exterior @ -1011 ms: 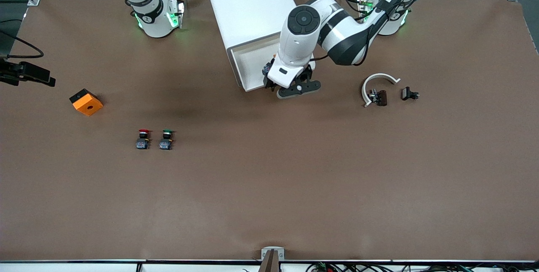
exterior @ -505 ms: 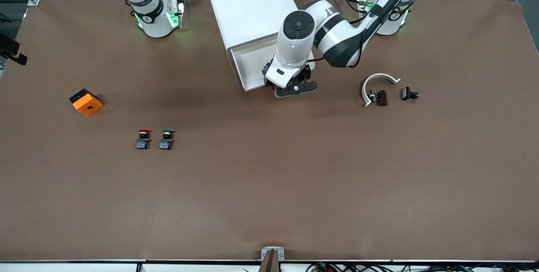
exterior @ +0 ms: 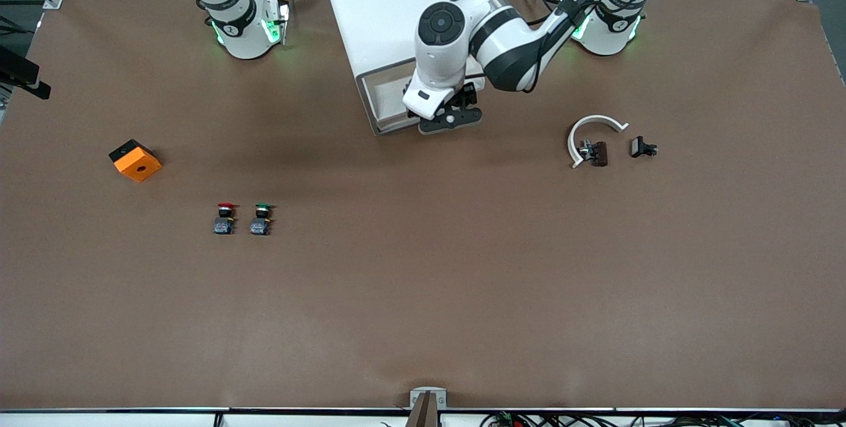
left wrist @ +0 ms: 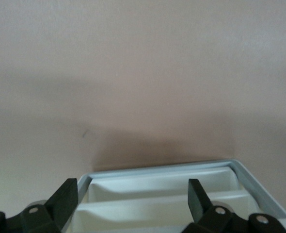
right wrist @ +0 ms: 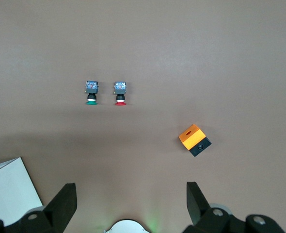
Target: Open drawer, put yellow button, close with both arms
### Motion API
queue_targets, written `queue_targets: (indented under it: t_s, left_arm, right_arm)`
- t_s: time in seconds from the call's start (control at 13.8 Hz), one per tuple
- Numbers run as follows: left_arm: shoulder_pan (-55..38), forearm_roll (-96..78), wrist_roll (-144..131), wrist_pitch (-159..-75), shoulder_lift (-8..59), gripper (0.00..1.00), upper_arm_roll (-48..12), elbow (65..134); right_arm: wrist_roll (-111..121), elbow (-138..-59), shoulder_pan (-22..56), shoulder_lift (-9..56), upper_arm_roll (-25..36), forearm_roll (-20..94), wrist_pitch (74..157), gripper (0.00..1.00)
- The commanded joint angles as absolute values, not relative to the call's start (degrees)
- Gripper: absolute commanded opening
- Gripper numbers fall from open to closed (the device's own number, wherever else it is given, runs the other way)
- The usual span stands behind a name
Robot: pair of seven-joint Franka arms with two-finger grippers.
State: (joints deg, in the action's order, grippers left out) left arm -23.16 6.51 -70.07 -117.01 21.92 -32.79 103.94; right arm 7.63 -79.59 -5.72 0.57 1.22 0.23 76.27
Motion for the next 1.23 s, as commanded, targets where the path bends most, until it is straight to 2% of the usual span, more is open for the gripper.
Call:
queue_targets:
  t_s: [0.0,0.29,0.51,0.72,1.16]
  left_arm:
    - [-24.7,6.4,-73.8,-115.5,21.4,1.00,-33.2,104.2]
    - [-25.1,3.7,-77.2,-115.5,22.3,1.00,-34.7,104.2]
    - [-25.1,0.7,-78.9,-115.5,22.8,1.00,-35.2,104.1]
    - [-25.2,-1.8,-79.0,-115.5,23.5,1.00,-36.0,103.9]
    - [-25.1,-6.0,-79.0,-115.5,25.0,1.00,-36.9,103.9]
  right_arm:
    - [8.4,-80.9,-6.0,-1.0,0.9,0.8,75.9,1.00]
    - [8.0,-85.4,-5.5,-4.4,1.1,0.8,77.3,1.00]
    - [7.9,-89.3,-1.0,-7.1,5.9,0.8,79.5,1.00]
    - [7.9,-93.7,-0.6,-10.4,6.6,0.8,81.9,1.00]
    - [7.8,-94.0,1.1,-10.6,7.3,0.8,82.1,1.00]
